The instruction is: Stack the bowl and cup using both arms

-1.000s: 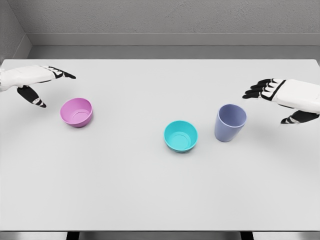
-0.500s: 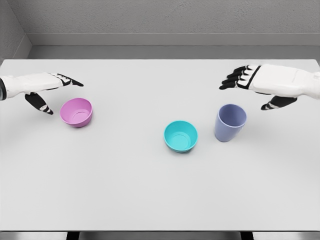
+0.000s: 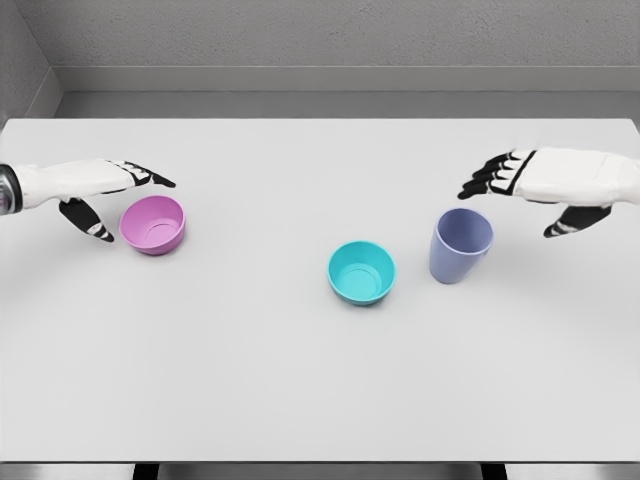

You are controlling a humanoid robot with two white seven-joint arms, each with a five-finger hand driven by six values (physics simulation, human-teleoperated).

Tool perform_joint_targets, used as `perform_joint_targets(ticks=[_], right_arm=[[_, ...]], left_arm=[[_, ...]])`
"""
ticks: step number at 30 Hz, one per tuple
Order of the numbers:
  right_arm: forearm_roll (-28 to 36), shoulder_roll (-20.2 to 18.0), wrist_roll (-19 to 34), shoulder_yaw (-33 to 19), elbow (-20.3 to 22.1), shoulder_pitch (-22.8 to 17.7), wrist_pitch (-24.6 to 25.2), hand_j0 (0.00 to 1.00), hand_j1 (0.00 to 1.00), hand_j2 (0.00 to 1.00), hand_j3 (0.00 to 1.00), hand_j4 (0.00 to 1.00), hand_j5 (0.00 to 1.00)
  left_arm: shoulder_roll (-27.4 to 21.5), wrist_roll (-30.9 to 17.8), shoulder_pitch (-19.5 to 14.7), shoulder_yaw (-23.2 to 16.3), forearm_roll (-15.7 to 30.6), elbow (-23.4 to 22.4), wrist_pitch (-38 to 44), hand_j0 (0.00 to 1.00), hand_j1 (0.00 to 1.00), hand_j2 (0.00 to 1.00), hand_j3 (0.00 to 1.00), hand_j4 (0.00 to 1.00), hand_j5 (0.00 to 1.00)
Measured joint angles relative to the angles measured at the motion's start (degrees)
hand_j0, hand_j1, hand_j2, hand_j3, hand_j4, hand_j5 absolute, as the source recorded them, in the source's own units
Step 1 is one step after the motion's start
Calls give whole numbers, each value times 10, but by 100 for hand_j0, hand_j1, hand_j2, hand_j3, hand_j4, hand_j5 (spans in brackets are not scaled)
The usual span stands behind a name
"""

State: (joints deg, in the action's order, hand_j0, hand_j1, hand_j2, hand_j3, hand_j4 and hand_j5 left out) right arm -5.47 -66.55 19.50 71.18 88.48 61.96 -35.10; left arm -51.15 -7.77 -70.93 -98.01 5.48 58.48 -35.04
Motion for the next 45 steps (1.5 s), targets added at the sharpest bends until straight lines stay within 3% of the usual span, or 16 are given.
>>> perform_joint_targets(ticks=[9,27,45], right_arm=[[43,7,0,12,-2,1,0,100,100,100,100,100,100],[46,53,33,6,-21,-4,0,100,100,100,100,100,100],[49,59,33,11,-23,-8,0,100,100,100,100,100,100]], left_arm=[[2,0,1,-1,0,5,0,100,100,100,100,100,100],[11,-2,4,-9,0,5,0,100,100,100,100,100,100],[14,-3,4,-13,0,15,0,100,100,100,100,100,100]])
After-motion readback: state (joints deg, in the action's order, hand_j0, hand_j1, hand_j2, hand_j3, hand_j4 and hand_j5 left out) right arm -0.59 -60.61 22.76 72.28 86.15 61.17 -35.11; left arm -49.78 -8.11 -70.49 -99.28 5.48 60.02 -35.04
